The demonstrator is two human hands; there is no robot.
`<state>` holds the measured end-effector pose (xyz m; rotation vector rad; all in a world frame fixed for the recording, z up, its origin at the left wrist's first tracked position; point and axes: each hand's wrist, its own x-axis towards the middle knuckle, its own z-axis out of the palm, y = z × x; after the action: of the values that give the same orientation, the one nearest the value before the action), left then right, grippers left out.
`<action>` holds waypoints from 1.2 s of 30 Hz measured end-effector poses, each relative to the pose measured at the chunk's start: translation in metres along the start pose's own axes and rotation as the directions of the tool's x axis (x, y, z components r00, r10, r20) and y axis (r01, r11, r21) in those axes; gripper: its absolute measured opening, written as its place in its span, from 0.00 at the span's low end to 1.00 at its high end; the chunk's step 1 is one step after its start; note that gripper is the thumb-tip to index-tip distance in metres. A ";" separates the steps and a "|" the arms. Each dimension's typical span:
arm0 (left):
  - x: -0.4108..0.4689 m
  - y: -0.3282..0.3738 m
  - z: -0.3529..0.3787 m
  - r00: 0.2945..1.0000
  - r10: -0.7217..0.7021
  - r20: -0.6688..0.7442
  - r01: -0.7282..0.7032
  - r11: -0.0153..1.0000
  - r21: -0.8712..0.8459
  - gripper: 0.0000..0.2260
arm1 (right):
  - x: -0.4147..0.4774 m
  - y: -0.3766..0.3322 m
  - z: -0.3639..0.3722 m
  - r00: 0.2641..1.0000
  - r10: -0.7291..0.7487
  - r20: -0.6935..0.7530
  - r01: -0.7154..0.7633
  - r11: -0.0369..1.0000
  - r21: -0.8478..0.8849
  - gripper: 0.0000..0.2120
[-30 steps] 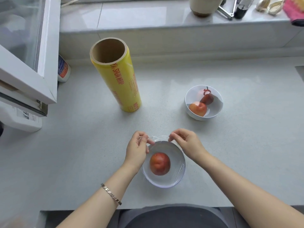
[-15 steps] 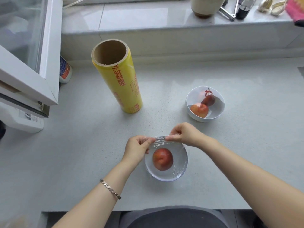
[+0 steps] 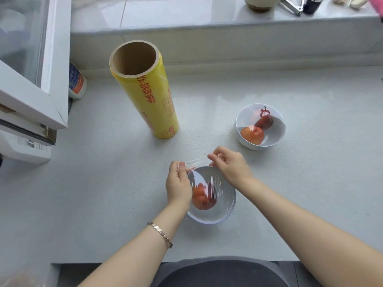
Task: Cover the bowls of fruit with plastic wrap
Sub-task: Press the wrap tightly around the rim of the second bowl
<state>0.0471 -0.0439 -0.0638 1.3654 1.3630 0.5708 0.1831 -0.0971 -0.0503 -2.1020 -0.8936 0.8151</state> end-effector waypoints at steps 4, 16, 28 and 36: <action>-0.002 0.006 0.008 0.997 -0.016 -0.080 0.015 1.000 -0.016 0.13 | 0.004 0.006 0.012 0.989 -0.030 -0.144 0.021 0.998 -0.063 0.12; 0.016 0.002 0.005 0.922 -0.342 -0.180 0.325 0.938 -0.117 0.14 | 0.019 0.014 0.014 0.966 0.255 -0.028 -0.252 0.964 0.088 0.10; 0.042 0.006 -0.040 0.992 -0.115 0.048 0.070 0.831 0.553 0.05 | -0.007 0.029 -0.017 0.824 0.451 0.343 -0.548 0.788 0.279 0.22; -0.026 0.019 -0.012 0.675 0.058 0.735 -0.705 0.344 0.620 0.63 | -0.021 0.025 -0.016 0.923 0.283 0.261 -0.355 0.888 0.294 0.11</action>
<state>0.0386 -0.0595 -0.0340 2.5555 0.6700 -0.4354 0.1919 -0.1316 -0.0558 -1.9025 -0.4652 1.2883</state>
